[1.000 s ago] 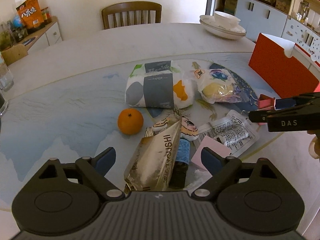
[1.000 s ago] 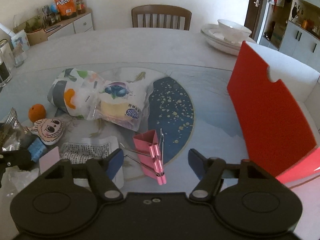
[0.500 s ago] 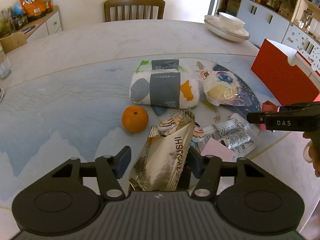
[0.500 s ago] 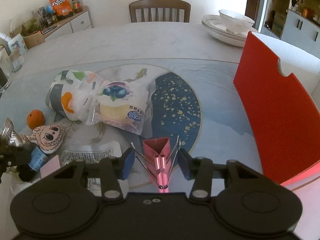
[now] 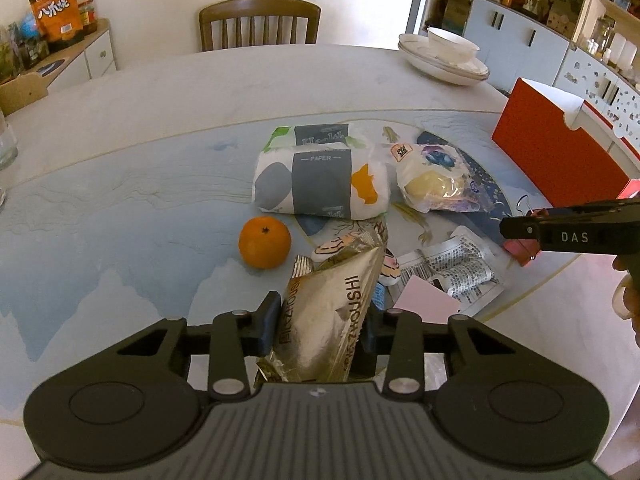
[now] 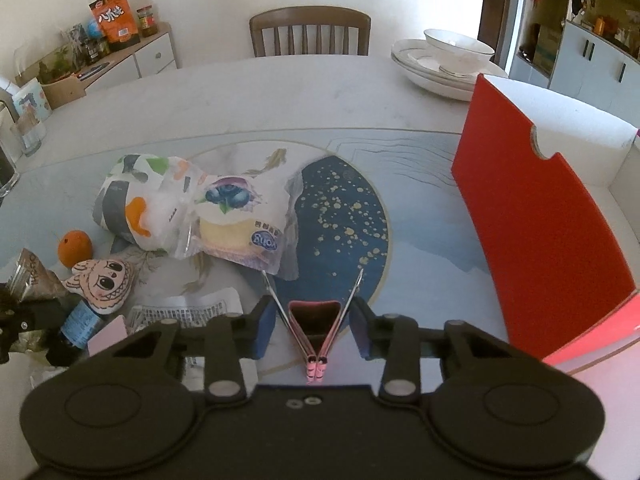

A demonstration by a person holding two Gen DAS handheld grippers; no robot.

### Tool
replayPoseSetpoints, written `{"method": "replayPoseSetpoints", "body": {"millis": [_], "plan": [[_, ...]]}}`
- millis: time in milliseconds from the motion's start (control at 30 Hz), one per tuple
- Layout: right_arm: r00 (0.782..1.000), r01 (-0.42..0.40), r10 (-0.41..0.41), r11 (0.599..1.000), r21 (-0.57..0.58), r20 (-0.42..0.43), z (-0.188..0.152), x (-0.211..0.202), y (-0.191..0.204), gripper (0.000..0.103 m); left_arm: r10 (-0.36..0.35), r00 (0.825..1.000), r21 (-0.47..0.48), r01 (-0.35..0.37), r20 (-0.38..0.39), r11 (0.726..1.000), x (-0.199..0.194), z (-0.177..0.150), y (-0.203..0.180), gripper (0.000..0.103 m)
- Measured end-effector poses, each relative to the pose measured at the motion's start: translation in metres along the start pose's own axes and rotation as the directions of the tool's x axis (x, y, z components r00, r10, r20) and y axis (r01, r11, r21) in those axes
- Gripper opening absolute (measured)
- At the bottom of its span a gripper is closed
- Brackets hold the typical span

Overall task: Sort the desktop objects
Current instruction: 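Grasp the silver snack bag with the left tool while the right tool grasps the pink binder clip, then carry the silver bag with the left tool while the right tool carries the clip to the box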

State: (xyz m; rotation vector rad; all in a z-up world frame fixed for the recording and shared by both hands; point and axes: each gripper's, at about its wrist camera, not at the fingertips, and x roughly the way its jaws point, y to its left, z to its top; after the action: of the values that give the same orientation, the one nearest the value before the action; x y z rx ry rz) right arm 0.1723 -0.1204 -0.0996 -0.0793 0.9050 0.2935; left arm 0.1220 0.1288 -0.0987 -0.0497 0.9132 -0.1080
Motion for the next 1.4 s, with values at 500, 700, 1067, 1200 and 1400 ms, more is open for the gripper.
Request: {"method": "replayPoseSetpoints", "body": {"millis": [500, 700, 1067, 1200, 1400], "plan": [[0.999, -0.030, 0.027, 0.997, 0.067, 0.037, -0.003, -0.040, -0.012, 0.029, -0.044, 0.998, 0.011, 0.043, 0.046, 0.999, -0.030, 0.004, -0.002, 0.034], [0.997, -0.039, 0.033, 0.995, 0.087, 0.072, -0.004, -0.064, -0.013, 0.026, -0.088, 0.993, 0.055, 0.084, 0.081, 0.995, -0.041, 0.016, -0.014, 0.034], [0.989, -0.061, 0.042, 0.990, 0.131, 0.143, 0.007, -0.108, -0.040, 0.026, -0.180, 0.979, 0.156, 0.163, 0.100, 0.974, -0.054, 0.039, -0.059, 0.034], [0.986, -0.069, 0.049, 0.989, 0.129, 0.157, 0.013, -0.125, -0.058, 0.026, -0.204, 0.971, 0.177, 0.181, 0.122, 0.967, -0.061, 0.049, -0.083, 0.034], [0.983, -0.068, 0.047, 0.992, 0.110, 0.179, 0.020, -0.141, -0.092, 0.026, -0.232, 0.961, 0.208, 0.199, 0.148, 0.958, -0.064, 0.068, -0.123, 0.034]]}}
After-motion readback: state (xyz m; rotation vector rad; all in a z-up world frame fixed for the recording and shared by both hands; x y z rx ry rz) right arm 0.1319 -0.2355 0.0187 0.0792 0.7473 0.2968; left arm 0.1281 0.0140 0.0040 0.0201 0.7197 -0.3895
